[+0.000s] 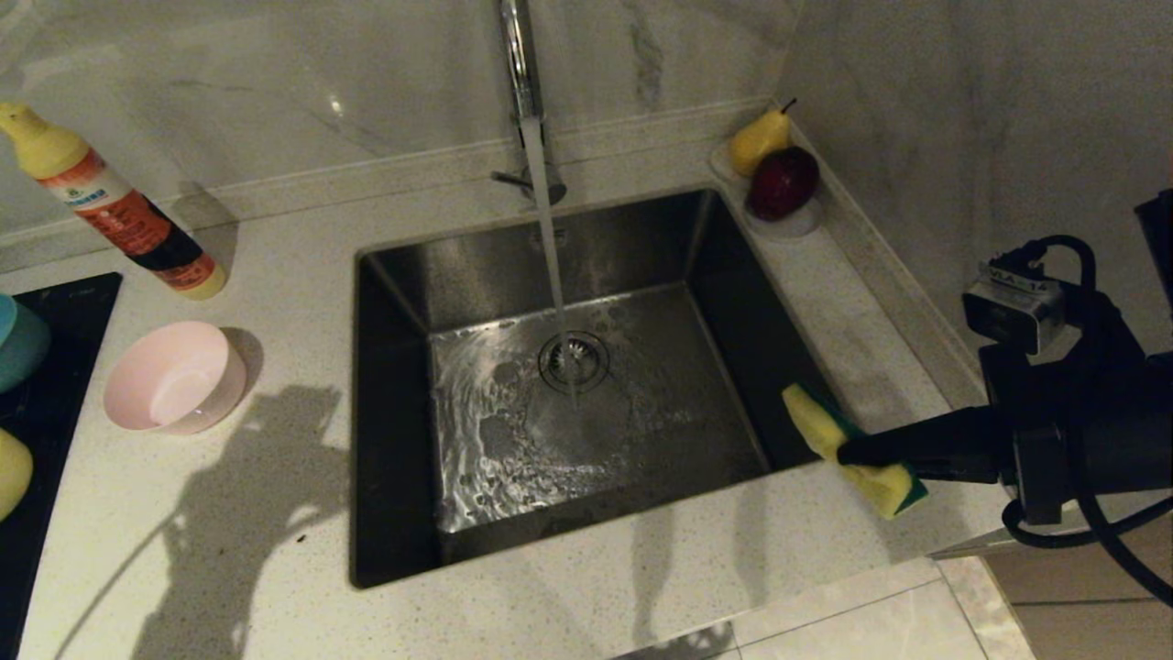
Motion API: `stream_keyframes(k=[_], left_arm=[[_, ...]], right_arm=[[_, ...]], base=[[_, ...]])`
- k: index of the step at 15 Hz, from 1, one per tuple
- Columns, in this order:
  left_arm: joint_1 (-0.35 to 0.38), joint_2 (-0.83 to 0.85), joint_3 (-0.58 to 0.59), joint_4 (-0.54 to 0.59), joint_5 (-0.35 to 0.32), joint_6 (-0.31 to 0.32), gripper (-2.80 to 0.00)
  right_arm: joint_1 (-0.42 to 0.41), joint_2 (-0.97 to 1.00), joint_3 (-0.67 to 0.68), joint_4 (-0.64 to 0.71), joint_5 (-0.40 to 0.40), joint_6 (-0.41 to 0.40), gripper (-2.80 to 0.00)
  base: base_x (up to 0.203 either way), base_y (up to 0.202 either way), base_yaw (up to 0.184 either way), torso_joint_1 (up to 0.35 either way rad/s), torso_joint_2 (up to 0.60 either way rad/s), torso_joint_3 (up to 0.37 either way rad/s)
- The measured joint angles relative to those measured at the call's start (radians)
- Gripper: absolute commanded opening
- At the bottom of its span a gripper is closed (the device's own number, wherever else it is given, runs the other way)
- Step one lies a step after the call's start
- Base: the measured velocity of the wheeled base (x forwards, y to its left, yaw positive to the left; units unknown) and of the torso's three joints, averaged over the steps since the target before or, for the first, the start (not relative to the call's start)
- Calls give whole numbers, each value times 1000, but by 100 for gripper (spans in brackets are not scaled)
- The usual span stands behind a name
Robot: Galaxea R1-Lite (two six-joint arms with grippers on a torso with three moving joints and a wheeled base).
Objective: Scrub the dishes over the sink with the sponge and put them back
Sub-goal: Put down the sponge
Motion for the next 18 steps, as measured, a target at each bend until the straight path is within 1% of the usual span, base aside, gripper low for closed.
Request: stream_keyframes(k=[1,3,5,6,7,10,11,12,14,15,17,18], left_arm=[[0,-78,63,16,-20,-1,-280],[-2,-210,193,31,-38,-7,-280],[-3,-336,311,34,-36,-14,-280],[-3,-390,372,33,-23,-13,-280],[-4,-436,441,25,12,-13,-280],[-5,-502,629,-44,176,-11,-280],[-5,-512,663,-93,220,-16,-280],[-5,-518,678,-126,239,-21,-280],[-5,-526,689,-99,241,-6,-280],[-5,-527,692,-80,237,-2,-280],[-6,-528,695,-72,235,-9,-280],[-6,-529,695,-76,234,-11,-280]], right_arm=[[0,-4,-2,0,0,0,-280],[0,-8,-5,-5,-2,0,-280],[0,-13,-7,-6,-4,0,-280],[0,-15,-6,-6,-6,0,-280],[0,-16,-4,-6,-7,0,-280],[0,-21,-9,-7,-9,-4,-280],[0,-23,-13,-8,-8,-6,-280],[0,-24,-15,-8,-9,-8,-280],[-1,-26,-15,-9,-15,-22,-280],[-2,-27,-15,-9,-28,-46,-280],[-6,-27,-12,-6,-87,-100,-280],[-8,-27,-13,-6,-106,-108,-280]], base=[[0,0,0,0,0,0],[0,0,0,0,0,0],[0,0,0,0,0,0],[0,0,0,0,0,0],[0,0,0,0,0,0],[0,0,0,0,0,0],[0,0,0,0,0,0],[0,0,0,0,0,0],[0,0,0,0,0,0],[0,0,0,0,0,0],[0,0,0,0,0,0],[0,0,0,0,0,0]])
